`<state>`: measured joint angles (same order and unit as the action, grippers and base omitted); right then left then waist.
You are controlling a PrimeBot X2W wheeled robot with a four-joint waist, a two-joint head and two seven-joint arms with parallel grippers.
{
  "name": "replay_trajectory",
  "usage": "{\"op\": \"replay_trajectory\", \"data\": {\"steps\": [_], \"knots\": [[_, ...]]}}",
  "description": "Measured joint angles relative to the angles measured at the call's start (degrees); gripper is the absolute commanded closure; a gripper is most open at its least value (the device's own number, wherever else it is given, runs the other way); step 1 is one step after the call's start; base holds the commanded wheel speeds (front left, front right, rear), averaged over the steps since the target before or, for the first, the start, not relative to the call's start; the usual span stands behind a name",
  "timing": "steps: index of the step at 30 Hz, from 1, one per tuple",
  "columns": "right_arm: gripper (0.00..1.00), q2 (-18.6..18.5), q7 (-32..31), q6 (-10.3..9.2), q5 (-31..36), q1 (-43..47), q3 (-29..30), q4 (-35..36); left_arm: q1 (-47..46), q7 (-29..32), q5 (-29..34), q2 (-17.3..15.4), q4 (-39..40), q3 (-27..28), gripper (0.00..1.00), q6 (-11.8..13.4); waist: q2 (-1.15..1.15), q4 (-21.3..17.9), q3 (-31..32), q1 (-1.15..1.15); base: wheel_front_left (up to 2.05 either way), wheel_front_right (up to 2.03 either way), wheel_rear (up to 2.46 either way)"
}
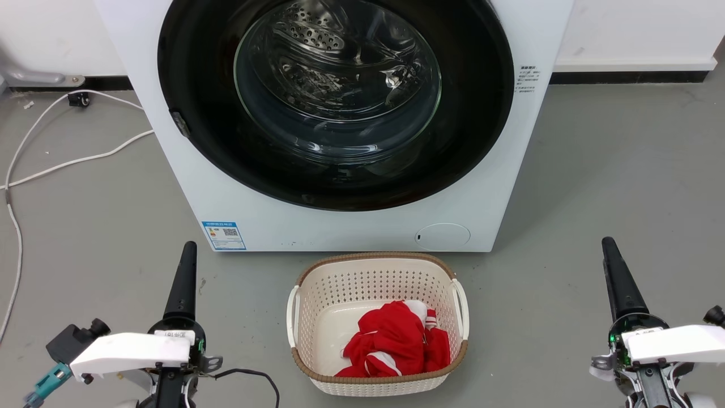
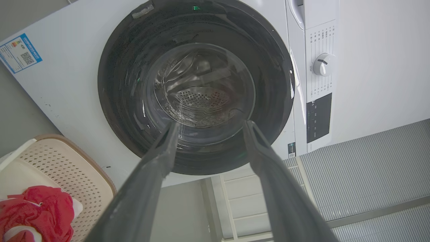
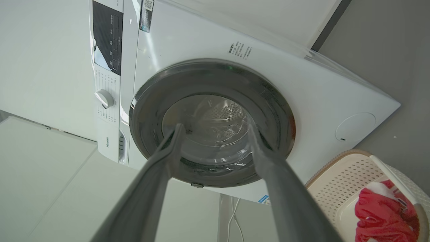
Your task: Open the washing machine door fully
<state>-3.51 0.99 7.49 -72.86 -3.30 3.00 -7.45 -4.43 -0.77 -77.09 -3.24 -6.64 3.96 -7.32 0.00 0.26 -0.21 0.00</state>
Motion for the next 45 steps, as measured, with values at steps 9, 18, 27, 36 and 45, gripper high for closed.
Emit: {"op": "replay_trajectory", "data": {"steps": [9, 18, 27, 36, 45], "knots": [[0.00, 0.1, 2.0, 0.00, 17.5, 0.3, -1.1, 4.3, 0.0, -2.0, 13.1, -0.4, 3.1, -0.5, 0.00, 0.0, 0.00, 0.3, -0.1, 0.00, 0.00, 0.00, 0.00], [0.00, 0.1, 3.5, 0.00, 31.6, 2.0, -1.5, 5.3, 0.4, -4.0, 26.0, -1.7, 4.8, -2.0, 0.00, 0.0, 0.00, 0.6, -0.1, 0.00, 0.00, 0.00, 0.00], [0.00, 0.2, 3.0, 0.00, 39.0, 2.6, -1.0, 5.5, 0.7, -5.6, 34.9, -2.2, 4.4, -3.4, 0.00, 0.0, 0.00, 0.7, -0.1, 0.00, 0.00, 0.00, 0.00], [0.00, 0.2, 3.0, 0.00, 45.3, 3.4, -0.9, 6.1, 1.0, -7.0, 42.8, -2.1, 3.8, -4.1, 0.00, -0.1, 0.00, 0.6, -0.1, 0.00, 0.00, 0.00, 0.00], [0.00, 0.3, 3.0, 0.00, 50.7, 3.6, -1.0, 6.4, 1.0, -8.3, 49.7, -2.2, 3.6, -4.5, 0.00, -0.1, 0.00, 0.5, -0.2, 0.00, 0.00, 0.00, 0.00]]}}
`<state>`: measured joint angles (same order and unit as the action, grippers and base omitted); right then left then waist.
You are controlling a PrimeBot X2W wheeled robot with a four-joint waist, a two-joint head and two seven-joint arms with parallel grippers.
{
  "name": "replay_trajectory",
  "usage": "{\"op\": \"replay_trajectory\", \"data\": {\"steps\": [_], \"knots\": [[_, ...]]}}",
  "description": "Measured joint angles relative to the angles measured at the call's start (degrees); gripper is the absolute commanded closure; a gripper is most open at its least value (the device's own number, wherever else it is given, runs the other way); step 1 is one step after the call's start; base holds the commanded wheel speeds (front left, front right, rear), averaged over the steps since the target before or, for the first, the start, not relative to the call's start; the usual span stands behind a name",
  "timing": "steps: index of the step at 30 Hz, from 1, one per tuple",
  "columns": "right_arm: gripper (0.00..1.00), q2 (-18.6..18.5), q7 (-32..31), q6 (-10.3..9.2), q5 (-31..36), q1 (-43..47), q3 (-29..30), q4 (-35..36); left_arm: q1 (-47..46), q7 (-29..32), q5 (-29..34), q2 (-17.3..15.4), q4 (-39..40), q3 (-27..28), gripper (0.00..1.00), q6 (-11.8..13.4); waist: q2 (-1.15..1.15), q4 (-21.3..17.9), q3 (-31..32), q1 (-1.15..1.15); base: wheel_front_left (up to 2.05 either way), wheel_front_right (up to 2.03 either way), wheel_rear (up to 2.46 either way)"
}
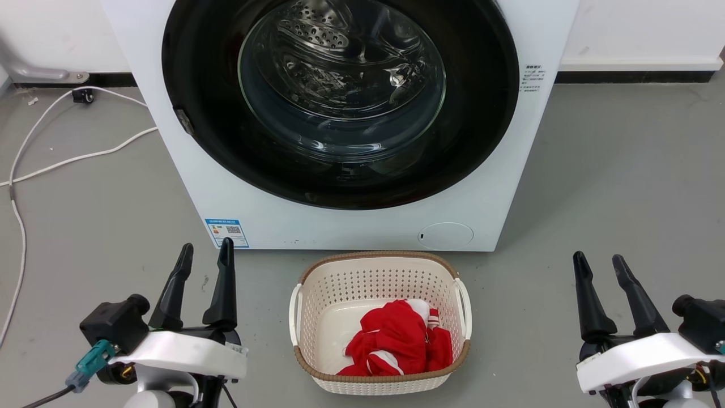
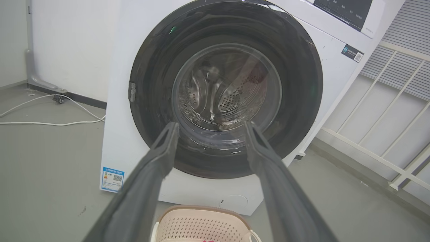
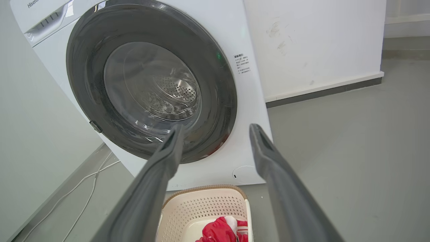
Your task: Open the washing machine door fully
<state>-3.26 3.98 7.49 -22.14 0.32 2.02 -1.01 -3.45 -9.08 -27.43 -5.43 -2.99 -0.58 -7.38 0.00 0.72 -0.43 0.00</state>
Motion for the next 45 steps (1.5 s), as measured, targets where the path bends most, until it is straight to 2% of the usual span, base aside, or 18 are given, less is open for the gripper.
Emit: {"op": "replay_trajectory", "data": {"steps": [8, 20, 45], "knots": [[0.00, 0.1, 0.0, 0.01, 6.0, 0.7, 0.4, 0.2, 0.0, -1.3, 6.4, -0.2, 0.1, -0.6, 0.00, 0.4, 0.00, -0.1, 0.0, 0.00, 0.00, 0.00, 0.00], [0.00, 0.1, 0.1, 0.01, 11.3, 1.0, 0.9, 0.2, 0.0, -2.8, 12.7, -0.6, 0.4, -1.1, 0.00, 0.9, 0.00, -0.2, -0.1, 0.00, 0.00, 0.00, 0.00], [0.00, 0.2, 2.4, 0.01, 18.8, 1.1, 0.9, -0.4, 0.6, -5.3, 20.0, 0.2, -0.9, -0.9, 0.00, 0.4, 0.00, -0.3, -0.3, 0.00, 0.00, 0.00, 0.00]]}}
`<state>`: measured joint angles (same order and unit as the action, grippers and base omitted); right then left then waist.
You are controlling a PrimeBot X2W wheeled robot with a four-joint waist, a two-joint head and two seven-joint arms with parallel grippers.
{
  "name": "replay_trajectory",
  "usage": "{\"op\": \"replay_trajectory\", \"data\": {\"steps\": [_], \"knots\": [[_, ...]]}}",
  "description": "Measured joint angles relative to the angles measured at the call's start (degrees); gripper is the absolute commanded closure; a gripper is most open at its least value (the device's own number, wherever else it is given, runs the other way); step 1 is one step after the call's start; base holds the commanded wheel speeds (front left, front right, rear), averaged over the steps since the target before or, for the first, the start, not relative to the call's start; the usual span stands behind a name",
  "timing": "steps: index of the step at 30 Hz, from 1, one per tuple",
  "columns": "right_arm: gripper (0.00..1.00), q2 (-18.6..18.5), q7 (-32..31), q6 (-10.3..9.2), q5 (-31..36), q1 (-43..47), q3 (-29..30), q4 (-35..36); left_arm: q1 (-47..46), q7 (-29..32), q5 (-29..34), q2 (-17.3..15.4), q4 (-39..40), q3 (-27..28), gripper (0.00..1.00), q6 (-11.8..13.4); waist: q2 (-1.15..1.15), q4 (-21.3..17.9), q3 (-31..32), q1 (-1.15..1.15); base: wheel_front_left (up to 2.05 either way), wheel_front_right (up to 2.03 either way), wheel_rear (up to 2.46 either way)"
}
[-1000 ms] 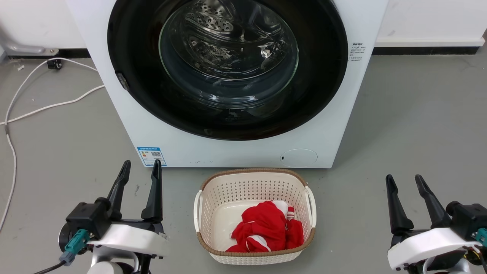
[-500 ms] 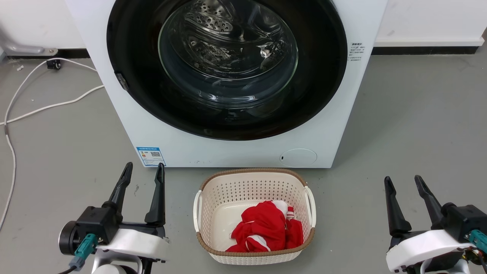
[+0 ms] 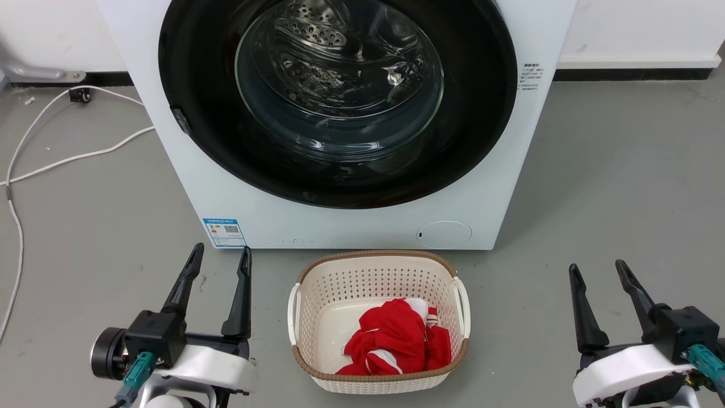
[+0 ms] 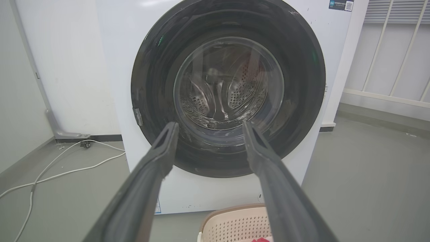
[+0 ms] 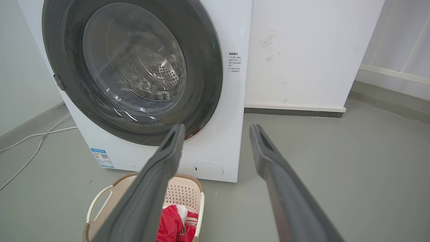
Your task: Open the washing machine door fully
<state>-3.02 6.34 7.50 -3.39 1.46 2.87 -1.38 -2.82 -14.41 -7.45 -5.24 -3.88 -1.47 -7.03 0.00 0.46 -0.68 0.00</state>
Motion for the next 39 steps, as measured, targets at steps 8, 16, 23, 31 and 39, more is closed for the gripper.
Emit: {"op": "replay_trajectory", "data": {"steps": [8, 16, 23, 31, 39], "knots": [[0.00, 0.0, 0.3, 0.01, 1.9, 0.0, 0.1, 0.3, 0.0, -0.5, 1.7, 0.4, -0.3, 0.1, 0.00, -0.1, 0.00, -0.1, 0.0, 0.00, 0.00, 0.00, 0.00], [0.00, 0.0, 0.3, 0.00, 1.2, 0.0, 0.1, 0.1, 0.0, -0.5, 1.4, 0.6, -0.8, 0.4, 0.00, -0.3, 0.00, -0.2, 0.0, 0.00, 0.00, 0.00, 0.00], [0.17, 0.0, 0.4, 0.01, 0.0, 0.0, 0.2, -0.5, 0.0, -0.5, 1.2, 0.8, -0.9, 0.7, 0.00, -0.4, 0.00, -0.2, 0.0, 0.00, 0.00, 0.00, 0.00], [1.00, 0.0, 1.8, 0.00, -7.0, 0.0, -0.1, -1.9, 0.0, -0.5, 1.2, 1.0, -0.9, 1.1, 0.00, -0.4, 0.00, -0.5, 0.0, 0.00, 0.00, 0.00, 0.00], [1.00, 0.1, 6.9, 0.00, -37.1, -1.1, -2.5, -7.4, 0.0, -0.6, 1.1, 1.3, -0.9, 1.2, 0.00, -0.5, 0.00, -0.4, 0.3, 0.00, 0.00, 0.00, 0.00]]}}
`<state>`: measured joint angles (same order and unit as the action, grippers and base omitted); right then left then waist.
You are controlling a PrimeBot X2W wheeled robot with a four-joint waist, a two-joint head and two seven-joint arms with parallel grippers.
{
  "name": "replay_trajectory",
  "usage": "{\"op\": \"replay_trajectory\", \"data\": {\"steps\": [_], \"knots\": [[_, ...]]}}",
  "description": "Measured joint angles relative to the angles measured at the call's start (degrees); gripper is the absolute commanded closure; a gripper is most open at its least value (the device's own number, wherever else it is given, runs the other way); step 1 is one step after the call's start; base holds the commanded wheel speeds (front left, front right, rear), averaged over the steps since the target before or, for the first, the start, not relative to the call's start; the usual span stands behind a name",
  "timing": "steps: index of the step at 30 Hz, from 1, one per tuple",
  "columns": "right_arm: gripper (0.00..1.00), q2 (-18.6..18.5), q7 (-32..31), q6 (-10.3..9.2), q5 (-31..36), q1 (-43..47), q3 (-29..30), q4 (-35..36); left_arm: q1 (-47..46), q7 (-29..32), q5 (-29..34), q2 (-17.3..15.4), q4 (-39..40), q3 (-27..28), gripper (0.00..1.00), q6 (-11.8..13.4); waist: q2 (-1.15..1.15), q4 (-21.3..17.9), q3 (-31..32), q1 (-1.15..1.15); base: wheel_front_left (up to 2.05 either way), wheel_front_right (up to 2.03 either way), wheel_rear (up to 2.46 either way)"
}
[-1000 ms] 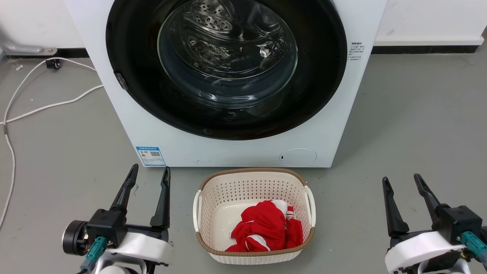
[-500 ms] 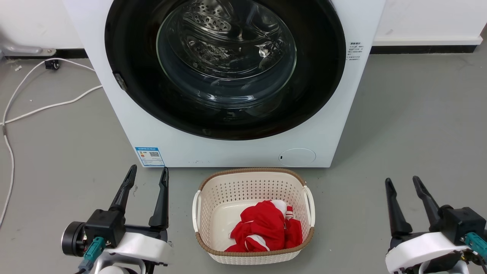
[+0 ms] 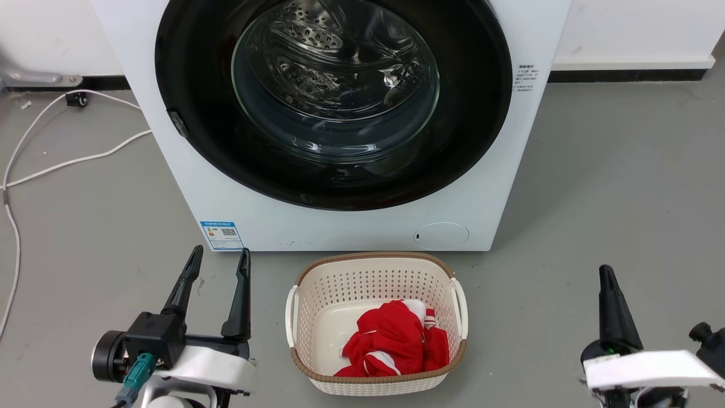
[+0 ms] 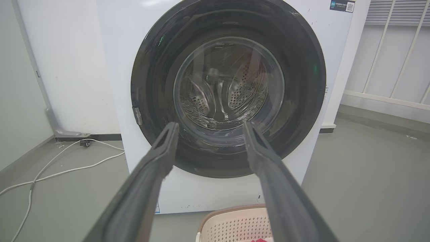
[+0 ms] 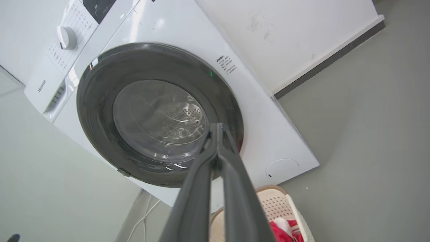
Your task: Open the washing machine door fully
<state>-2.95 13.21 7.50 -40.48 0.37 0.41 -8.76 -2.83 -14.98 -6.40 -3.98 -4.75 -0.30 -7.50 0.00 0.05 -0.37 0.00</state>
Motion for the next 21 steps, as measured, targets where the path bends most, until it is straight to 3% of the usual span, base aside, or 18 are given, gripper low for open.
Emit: {"op": "replay_trajectory", "data": {"steps": [3, 7, 12, 21], "knots": [[1.00, 0.0, 1.0, 0.00, -11.9, -1.8, -1.4, -0.7, 0.0, 0.0, -0.2, 0.1, 0.0, 0.2, 0.00, 0.0, 0.00, -0.1, 0.0, 0.00, 0.00, 0.00, 0.00], [1.00, 0.0, 1.7, 0.00, -32.8, -3.9, -2.7, -0.2, 0.0, 0.0, -0.3, 0.2, 0.1, 0.2, 0.00, 0.0, 0.00, -0.2, -0.1, 0.00, 0.00, 0.00, 0.00], [1.00, 0.0, 1.9, -0.01, -54.7, -7.2, -0.3, 0.8, -0.1, 0.0, -0.5, 0.4, 0.4, 0.1, 0.00, 0.0, 0.00, -0.3, -0.8, 0.00, 0.00, 0.00, 0.00], [1.00, -0.2, 1.9, -0.01, -66.8, -19.2, 2.2, -3.9, -2.1, -0.1, -0.5, 0.2, 2.2, 0.5, 0.00, 0.0, 0.00, -0.6, -4.0, 0.00, 0.00, 0.00, 0.00]]}}
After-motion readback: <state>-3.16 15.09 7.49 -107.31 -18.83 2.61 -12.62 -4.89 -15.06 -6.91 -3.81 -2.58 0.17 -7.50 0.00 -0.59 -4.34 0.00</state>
